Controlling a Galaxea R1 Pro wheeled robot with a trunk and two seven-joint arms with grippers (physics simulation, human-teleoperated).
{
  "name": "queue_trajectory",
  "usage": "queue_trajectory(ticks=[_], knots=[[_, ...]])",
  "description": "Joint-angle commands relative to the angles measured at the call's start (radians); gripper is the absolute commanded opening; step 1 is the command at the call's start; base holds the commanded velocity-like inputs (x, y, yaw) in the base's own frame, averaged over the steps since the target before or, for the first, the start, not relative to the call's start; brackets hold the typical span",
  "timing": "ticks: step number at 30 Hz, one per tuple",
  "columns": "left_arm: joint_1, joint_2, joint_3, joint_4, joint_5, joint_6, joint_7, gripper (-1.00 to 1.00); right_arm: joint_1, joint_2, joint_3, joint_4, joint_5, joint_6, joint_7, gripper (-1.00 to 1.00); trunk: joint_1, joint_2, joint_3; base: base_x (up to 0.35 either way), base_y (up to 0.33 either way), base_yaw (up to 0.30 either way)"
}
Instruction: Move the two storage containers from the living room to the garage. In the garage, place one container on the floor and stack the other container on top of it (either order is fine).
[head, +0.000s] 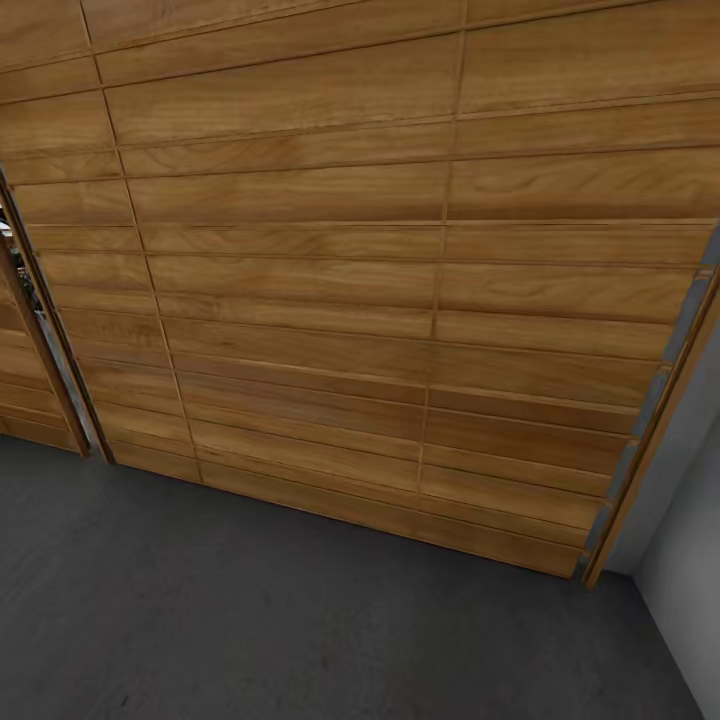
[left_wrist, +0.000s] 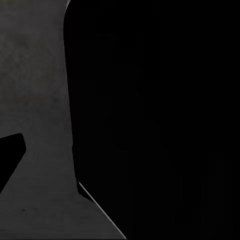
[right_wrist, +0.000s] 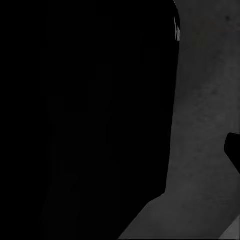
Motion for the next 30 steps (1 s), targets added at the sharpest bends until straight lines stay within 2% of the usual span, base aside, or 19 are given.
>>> queue_trajectory(ticks=[1, 9, 15, 30], knots=[[0.006, -0.006, 0.002, 0.003, -0.003, 0.005, -0.003, 1.0, -0.006, 0.006, 0.001, -0.004, 0.002, 0.0, -0.002, 1.0, 0.0, 0.0, 0.0, 0.0, 0.0, 0.0], [0.047, -0.051, 0.001, 0.003, -0.003, 0.003, -0.003, 1.0, -0.049, 0.05, 0.004, -0.005, 0.001, 0.0, -0.002, 1.0, 0.0, 0.0, 0.0, 0.0, 0.0, 0.0], [0.047, -0.082, 0.001, 0.003, -0.003, 0.003, -0.003, 1.0, -0.053, 0.051, 0.005, -0.005, -0.001, -0.001, -0.002, 1.0, 0.0, 0.0, 0.0, 0.0, 0.0, 0.0], [0.047, -0.087, 0.0, 0.0, -0.002, 0.003, -0.004, 1.0, -0.054, 0.051, 0.004, -0.004, -0.001, -0.001, -0.002, 1.0, 0.0, 0.0, 0.0, 0.0, 0.0, 0.0]])
